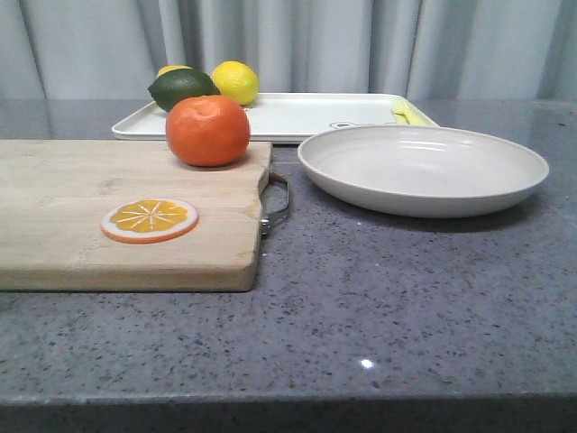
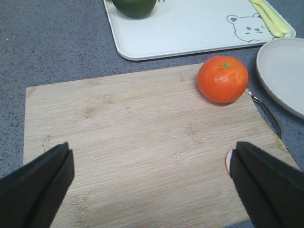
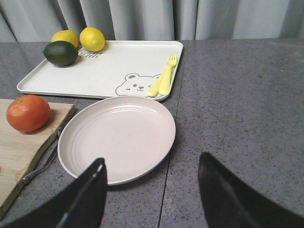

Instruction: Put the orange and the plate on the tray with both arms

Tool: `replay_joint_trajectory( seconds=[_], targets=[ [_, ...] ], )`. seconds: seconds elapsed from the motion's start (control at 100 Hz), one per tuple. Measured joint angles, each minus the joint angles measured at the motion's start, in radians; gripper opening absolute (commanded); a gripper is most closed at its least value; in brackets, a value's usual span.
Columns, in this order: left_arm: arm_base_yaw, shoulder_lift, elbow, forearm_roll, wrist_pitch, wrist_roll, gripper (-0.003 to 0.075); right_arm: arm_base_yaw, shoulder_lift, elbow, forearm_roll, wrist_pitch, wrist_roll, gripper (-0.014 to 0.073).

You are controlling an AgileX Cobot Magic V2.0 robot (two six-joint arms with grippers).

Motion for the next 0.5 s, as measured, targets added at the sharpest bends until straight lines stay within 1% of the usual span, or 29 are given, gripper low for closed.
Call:
replay_joint_trajectory(
  seconds=[0.08,0.17,0.24,0.41,0.5],
  targets=[
    [0.000,0.000,0.000,-0.013,-0.010,0.002,0.0638,0.000,0.000,0.000,0.000,0.000,0.000,0.0451],
    [0.000,0.000,0.000,-0.043,-0.023,0.059,0.0638,0.000,0.000,0.000,0.000,0.000,0.000,0.0451],
    [0.000,0.002,0.000,-0.109,-0.037,0.135,0.0638,0.000,0.000,0.000,0.000,-0.002,0.000,0.0451],
    [0.000,0.041,-0.002,-0.353,-0.061,0.405,0.0638,0.000,0.000,0.000,-0.002,-0.008,0.000,0.0451],
    [0.000,0.085,-0.018,-0.421,-0.059,0.495,0.0638,0.000,0.000,0.000,-0.002,-0.012,0.000,0.0451]
  ],
)
